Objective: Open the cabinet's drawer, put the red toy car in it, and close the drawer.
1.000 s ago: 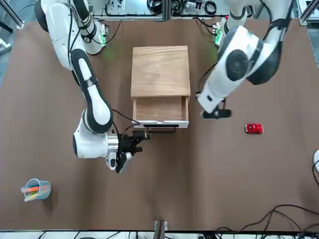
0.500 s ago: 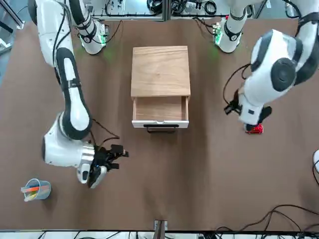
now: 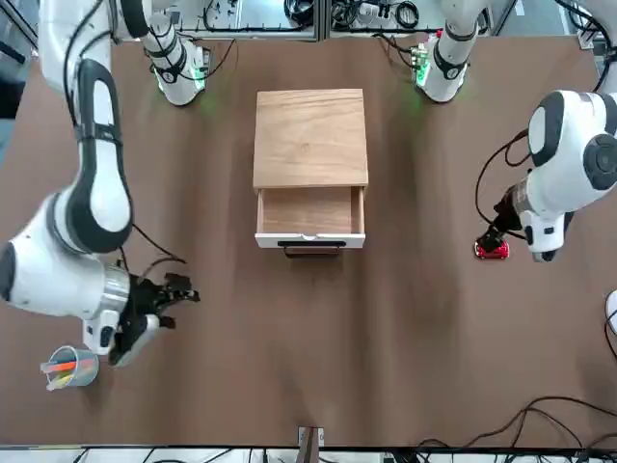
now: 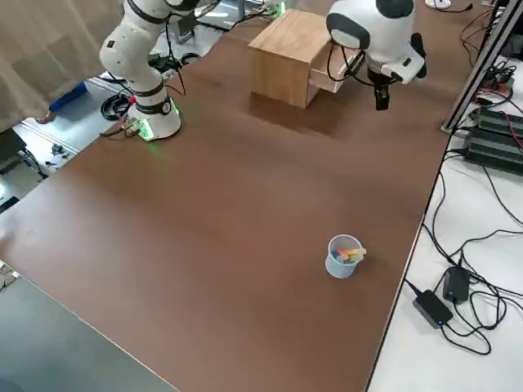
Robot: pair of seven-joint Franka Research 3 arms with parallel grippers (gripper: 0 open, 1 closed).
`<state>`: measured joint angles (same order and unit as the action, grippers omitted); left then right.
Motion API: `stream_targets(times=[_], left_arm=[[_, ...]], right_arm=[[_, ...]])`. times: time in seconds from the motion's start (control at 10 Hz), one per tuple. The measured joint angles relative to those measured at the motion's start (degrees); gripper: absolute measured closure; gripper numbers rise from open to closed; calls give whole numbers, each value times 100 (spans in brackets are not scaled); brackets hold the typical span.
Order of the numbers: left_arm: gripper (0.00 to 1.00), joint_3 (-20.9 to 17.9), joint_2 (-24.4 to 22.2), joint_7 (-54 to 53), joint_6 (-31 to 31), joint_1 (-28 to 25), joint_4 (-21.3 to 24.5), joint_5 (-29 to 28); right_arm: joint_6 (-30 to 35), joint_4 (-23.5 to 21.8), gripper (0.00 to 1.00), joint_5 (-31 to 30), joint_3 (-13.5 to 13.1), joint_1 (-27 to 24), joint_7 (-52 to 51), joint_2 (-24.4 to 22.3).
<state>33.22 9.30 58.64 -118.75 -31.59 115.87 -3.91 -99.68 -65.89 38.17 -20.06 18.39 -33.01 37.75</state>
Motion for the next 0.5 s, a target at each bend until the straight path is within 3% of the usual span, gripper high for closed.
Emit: stream_targets(times=[0.3,0.5], left_arm=[[0,-5,118,615,-933,-474,611,5],[0,-12,385,1274,-1206,-614,660,6]], right_arm=[[594,2,0,-237,-824,-104,67,-245],[595,25,0,-655,-1041,-104,375,-324]])
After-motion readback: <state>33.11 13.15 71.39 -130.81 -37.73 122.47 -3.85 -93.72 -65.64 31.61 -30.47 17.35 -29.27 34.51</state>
